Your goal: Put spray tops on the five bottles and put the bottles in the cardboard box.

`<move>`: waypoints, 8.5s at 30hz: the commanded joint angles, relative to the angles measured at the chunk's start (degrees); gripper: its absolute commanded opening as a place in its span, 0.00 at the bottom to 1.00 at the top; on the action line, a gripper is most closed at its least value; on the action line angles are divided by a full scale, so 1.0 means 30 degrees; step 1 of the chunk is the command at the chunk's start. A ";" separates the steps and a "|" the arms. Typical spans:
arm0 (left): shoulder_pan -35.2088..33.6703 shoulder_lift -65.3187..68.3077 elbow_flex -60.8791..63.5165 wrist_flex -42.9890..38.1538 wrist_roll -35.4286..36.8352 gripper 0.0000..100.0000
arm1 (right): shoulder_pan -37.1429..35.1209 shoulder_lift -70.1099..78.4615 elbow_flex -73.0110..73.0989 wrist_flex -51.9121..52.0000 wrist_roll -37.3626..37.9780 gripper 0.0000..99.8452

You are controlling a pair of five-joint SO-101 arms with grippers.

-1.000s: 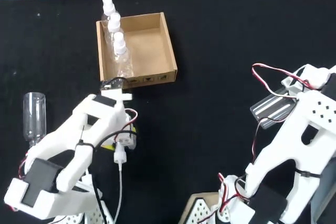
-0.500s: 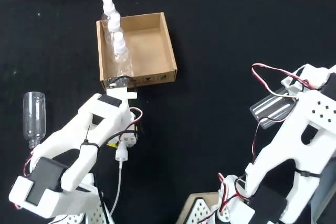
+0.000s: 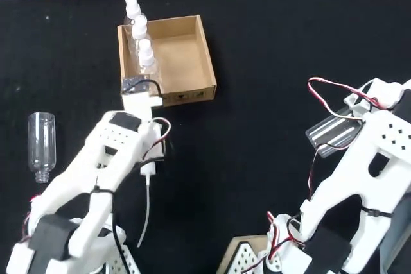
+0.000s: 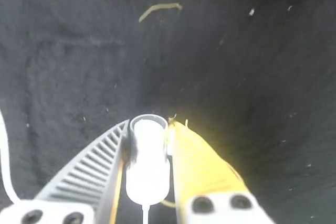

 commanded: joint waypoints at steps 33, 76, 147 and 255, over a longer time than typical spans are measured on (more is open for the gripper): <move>-0.0894 -1.4242 0.1304 -0.0908 0.3722 0.03 | -0.3839 -0.6872 0.0542 0.2286 -0.0088 0.01; -0.8718 -2.2271 0.6549 -0.6974 1.3392 0.03 | -1.0784 -1.9385 1.6923 -1.2659 -0.0088 0.01; -0.7018 -2.8190 0.8542 -0.9377 1.6147 0.03 | -1.9165 -2.9114 3.0168 -1.9341 1.7201 0.01; 0.5201 -2.8190 1.2469 -1.1194 0.8088 0.03 | -1.9634 -2.9114 3.0374 -1.9311 1.7524 0.01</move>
